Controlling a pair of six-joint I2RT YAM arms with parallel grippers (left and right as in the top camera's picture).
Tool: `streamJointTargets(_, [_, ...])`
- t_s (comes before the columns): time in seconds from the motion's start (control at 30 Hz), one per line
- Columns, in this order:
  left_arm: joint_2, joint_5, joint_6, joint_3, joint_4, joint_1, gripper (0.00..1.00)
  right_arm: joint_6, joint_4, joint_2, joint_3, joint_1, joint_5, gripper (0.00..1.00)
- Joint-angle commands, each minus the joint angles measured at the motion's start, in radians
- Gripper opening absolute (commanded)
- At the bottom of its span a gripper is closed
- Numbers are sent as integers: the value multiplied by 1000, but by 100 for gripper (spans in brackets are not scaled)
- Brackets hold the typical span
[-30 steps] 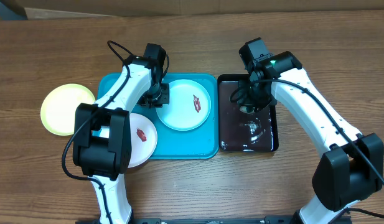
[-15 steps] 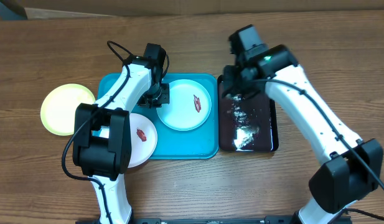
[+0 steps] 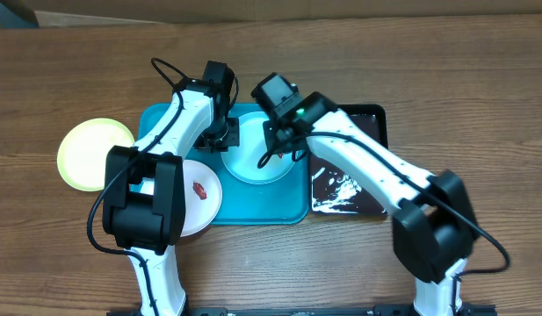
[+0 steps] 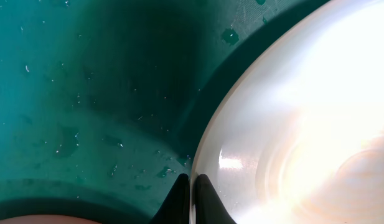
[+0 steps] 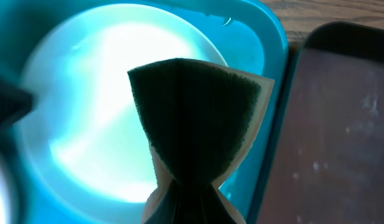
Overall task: Clean dirty plates on tray and stack at the side
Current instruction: 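Lift the sponge and carry it over the white plate, then scrub the white plate with the sponge in the right gripper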
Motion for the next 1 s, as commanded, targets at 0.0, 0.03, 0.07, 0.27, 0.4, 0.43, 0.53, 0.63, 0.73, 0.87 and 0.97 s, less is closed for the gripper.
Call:
streamJointTargets(0.0, [-27,23,-13,19,-2,4,4,11,20,33,23,2,90,4])
streamJointTargets(0.03, [-27,23,-14,19,-3,4,4,11,24,44,23,1,90,4])
streamJointTargets(0.07, [-27,23,-14,19,-3,4,4,11,30,57,23,1,90,4])
streamJointTargets(0.27, [-27,23,-13,19,-3,4,4,15,76,104,13,1,81,4])
streamJointTargets(0.4, [-27,23,-13,19,-3,4,4,38,76,124,13,1,82,4])
streamJointTargets(0.43, [-27,23,-13,19,-3,4,4,38,77,131,12,1,82,4])
streamJointTargets(0.53, [-27,23,-13,19,-6,4,4,41,74,150,12,1,82,4])
streamJointTargets(0.63, [-27,23,-13,19,-6,4,4,41,72,168,12,1,82,4])
streamJointTargets(0.73, [-27,23,-13,19,-6,4,4,50,63,188,12,1,82,4])
streamJointTargets(0.87, [-27,23,-13,19,-7,4,4,63,64,217,12,1,56,4])
streamJointTargets(0.97, [-27,23,-13,19,-6,4,4,63,70,227,12,1,5,4])
